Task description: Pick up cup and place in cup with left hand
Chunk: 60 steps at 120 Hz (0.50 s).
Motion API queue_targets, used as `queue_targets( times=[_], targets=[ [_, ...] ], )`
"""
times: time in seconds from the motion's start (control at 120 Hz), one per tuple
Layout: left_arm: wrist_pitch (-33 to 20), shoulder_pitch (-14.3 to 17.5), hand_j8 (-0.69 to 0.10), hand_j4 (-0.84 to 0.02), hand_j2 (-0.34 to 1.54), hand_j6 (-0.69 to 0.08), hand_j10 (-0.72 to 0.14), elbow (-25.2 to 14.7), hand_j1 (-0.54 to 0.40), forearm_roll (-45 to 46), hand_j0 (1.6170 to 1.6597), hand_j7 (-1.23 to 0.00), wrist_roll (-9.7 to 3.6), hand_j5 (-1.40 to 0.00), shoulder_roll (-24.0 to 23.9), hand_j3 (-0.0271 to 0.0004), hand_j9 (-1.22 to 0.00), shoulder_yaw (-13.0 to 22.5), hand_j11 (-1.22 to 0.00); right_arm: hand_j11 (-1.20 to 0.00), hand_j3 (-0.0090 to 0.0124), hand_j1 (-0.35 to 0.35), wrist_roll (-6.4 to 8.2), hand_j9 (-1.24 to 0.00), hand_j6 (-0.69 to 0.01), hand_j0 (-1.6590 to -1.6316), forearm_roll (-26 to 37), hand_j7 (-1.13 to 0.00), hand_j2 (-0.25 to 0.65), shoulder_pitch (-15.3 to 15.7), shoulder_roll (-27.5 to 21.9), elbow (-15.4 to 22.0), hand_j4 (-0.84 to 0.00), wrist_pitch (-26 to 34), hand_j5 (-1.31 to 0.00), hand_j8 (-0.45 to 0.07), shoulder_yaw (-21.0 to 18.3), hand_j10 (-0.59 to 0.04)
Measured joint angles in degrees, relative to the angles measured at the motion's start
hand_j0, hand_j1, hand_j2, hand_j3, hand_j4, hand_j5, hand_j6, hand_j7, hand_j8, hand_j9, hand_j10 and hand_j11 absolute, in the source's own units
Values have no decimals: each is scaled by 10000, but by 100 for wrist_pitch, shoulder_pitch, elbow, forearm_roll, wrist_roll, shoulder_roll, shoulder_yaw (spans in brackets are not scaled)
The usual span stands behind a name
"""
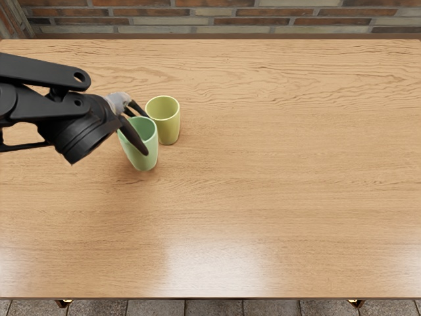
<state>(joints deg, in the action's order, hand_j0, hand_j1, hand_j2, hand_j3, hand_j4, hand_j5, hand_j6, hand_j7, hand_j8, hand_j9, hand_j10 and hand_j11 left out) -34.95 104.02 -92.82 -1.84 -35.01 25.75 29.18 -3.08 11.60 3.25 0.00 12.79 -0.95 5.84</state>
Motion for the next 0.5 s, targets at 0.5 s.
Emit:
queue_targets(
  times=[0.5],
  targets=[
    [-4,1126,-2966,-4548,2289,-3158,-4243,-93,-1361,817,16571,-6321,1,-6431,132,0,-6313,132,-6296,-311,0,-3203,0,-311,-239,-16581,-1,-311,-49,-2,0,3,-240,-1,-311,-239,0,-239]
  ],
)
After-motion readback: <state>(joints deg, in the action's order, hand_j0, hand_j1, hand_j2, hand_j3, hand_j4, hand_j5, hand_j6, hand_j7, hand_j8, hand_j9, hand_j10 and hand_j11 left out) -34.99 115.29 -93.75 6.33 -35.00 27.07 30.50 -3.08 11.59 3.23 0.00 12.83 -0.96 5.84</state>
